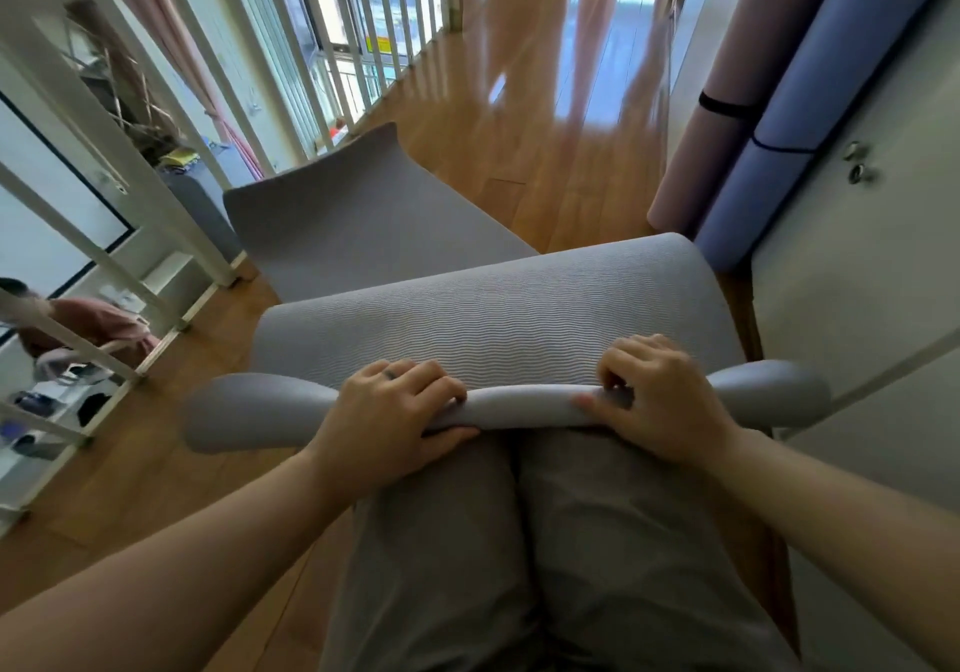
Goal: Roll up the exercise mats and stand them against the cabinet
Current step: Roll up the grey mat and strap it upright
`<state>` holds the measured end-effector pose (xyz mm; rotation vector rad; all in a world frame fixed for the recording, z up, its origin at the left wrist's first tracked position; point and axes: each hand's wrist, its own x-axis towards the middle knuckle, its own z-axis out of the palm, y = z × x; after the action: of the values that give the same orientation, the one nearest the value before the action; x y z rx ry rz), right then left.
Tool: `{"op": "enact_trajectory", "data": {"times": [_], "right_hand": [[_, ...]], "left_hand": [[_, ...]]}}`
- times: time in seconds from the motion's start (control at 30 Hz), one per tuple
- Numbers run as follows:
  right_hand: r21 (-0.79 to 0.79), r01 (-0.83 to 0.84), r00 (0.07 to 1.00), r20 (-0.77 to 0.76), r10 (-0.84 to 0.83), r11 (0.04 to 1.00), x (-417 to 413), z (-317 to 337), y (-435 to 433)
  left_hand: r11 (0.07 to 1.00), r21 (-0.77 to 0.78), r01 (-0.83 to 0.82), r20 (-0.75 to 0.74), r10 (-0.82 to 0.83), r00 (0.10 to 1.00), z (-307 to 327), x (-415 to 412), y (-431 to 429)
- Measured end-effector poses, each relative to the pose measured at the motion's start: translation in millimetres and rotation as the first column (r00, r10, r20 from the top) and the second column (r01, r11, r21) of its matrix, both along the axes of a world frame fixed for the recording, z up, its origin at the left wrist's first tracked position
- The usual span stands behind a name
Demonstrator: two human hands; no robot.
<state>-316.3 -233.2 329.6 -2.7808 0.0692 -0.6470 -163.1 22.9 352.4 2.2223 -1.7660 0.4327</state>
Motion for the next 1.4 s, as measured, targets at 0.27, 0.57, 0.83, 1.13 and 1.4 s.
{"op": "enact_trajectory", "data": {"times": [0.27, 0.57, 0.83, 1.13, 1.4], "right_hand": [[-0.154, 0.211, 0.978, 0.024, -0.209, 0.965, -18.1, -0.4, 20.7], [-0.266, 0.116, 0.993, 0.019, -0.115, 0.957, -7.0, 9.0, 5.3], [-0.25, 0.034, 0.997, 0.079, -0.015, 0.968, -32.6, 1.5, 1.5], [0.29, 0.142, 0.942, -0.334, -0.039, 0.946, -0.6, 3.6, -11.3], [0.503, 0.292, 0.816, -0.575, 0.062, 0.814, 30.1, -0.2, -30.7]], "left_hand": [[0.973, 0.064, -0.22, -0.015, 0.222, 0.975, 7.4, -14.5, -4.9], [0.98, 0.152, -0.13, -0.008, 0.132, 0.991, 24.4, -13.7, -9.0], [0.986, 0.069, -0.151, -0.162, 0.161, 0.974, 7.2, -42.5, 4.7], [0.963, 0.23, -0.139, -0.598, 0.252, 0.761, 10.0, -4.1, -12.8], [0.998, -0.066, 0.015, -0.393, -0.04, 0.918, 7.3, 16.1, -27.0]]}}
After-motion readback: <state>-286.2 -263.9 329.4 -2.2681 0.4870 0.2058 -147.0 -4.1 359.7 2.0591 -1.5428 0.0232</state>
